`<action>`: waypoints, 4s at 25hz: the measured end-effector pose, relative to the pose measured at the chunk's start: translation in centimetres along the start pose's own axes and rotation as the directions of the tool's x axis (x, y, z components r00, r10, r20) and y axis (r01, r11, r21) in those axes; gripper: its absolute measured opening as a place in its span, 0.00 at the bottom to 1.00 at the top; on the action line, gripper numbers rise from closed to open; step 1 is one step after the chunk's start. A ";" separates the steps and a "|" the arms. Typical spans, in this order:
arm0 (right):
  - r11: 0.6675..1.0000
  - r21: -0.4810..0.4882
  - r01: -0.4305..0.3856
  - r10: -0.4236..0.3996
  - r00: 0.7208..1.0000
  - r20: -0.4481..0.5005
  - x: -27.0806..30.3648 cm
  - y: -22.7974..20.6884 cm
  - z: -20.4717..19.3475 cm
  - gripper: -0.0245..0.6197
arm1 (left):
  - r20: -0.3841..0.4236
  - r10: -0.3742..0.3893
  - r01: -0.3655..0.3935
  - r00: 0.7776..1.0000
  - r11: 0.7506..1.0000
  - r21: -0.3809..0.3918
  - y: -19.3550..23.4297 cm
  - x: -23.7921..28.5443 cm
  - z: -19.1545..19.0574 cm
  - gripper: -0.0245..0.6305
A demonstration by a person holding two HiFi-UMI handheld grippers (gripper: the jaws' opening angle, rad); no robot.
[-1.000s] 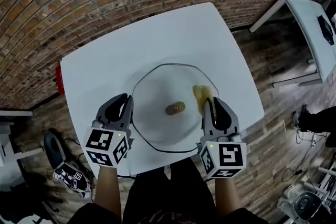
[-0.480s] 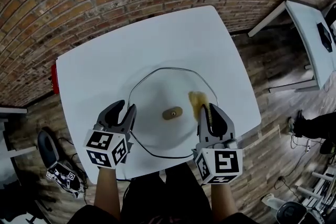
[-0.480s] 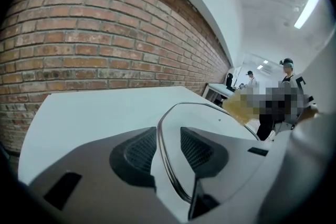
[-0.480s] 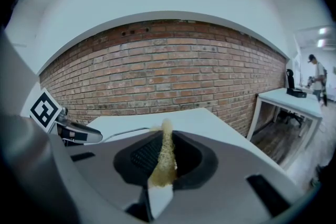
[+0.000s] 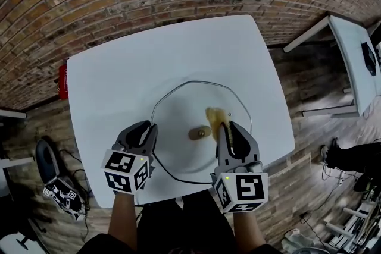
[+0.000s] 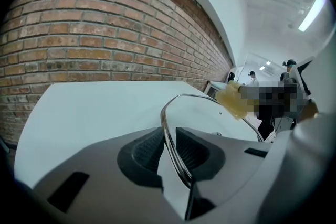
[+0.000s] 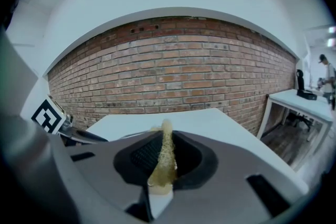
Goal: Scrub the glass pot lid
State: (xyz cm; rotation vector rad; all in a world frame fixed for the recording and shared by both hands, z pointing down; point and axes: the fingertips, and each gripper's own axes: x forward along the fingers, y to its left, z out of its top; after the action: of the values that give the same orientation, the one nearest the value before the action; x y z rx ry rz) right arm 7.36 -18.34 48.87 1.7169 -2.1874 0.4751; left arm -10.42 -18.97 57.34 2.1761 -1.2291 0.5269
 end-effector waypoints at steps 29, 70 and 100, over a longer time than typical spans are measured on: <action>0.993 -0.030 -0.113 0.107 0.984 -0.140 7.3 3.1 -2.4 0.13 | -0.007 0.022 -0.022 1.000 1.000 0.008 0.0 -0.5 0.3 0.11; 0.993 -0.049 0.104 -0.114 0.952 -0.285 1.8 -5.3 -5.9 0.13 | -0.031 0.054 -0.053 0.998 0.998 0.031 0.1 -1.0 -0.3 0.11; 1.000 -0.027 0.016 -0.024 0.941 -0.336 -1.5 -2.9 -8.1 0.13 | -0.045 0.063 -0.060 0.997 0.997 0.054 0.0 -0.7 -0.2 0.11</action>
State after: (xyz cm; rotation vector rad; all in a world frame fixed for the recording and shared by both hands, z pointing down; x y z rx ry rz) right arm 10.90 -14.03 55.61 1.5136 -1.9218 0.6798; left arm -10.77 -18.37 57.07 2.1623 -1.2736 0.6393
